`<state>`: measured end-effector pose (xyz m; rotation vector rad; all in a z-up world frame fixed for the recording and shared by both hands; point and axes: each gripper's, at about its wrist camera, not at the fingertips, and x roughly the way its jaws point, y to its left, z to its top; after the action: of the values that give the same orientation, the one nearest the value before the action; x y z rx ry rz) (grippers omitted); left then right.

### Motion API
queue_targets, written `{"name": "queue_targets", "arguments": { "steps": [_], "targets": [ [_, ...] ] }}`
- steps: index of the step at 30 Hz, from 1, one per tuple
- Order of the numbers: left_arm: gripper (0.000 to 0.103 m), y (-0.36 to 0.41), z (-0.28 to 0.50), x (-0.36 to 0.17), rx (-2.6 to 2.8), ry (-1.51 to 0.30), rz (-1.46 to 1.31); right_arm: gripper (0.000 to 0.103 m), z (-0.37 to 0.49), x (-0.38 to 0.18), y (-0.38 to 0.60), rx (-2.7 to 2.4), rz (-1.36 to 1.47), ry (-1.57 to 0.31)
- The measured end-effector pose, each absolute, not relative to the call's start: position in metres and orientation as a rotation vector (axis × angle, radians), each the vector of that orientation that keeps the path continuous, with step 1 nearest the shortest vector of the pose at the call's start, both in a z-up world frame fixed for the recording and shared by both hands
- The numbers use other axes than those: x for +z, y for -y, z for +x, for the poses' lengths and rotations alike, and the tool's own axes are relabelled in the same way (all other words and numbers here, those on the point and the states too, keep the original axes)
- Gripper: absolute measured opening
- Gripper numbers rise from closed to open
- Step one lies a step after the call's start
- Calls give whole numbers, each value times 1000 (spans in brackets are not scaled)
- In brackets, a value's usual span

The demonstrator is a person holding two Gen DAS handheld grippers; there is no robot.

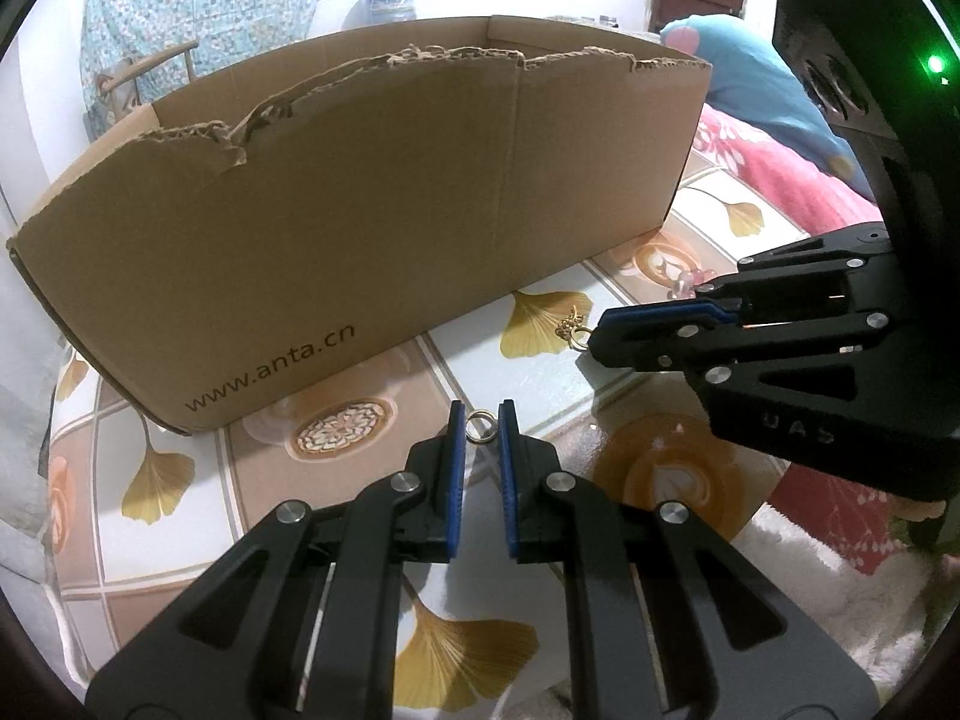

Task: Organize jewelry
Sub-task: 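Close the right gripper on the gold hook earring while the left gripper holds the ring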

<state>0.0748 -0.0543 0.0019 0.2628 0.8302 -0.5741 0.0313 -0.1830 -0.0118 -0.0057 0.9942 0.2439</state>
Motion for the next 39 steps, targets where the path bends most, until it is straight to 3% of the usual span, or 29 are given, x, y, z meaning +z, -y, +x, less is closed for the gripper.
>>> {"name": "queue_targets", "arguments": {
  "steps": [6, 10, 39],
  "targets": [
    [10, 54, 75, 2, -574, -830, 264, 6, 29, -6, 186, 273, 47, -987],
    [10, 54, 75, 2, -575, -830, 264, 14, 24, -7, 189, 263, 23, -974],
    [10, 53, 74, 2, -577, -831, 258, 13, 36, -14, 166, 229, -58, -990]
  ]
}}
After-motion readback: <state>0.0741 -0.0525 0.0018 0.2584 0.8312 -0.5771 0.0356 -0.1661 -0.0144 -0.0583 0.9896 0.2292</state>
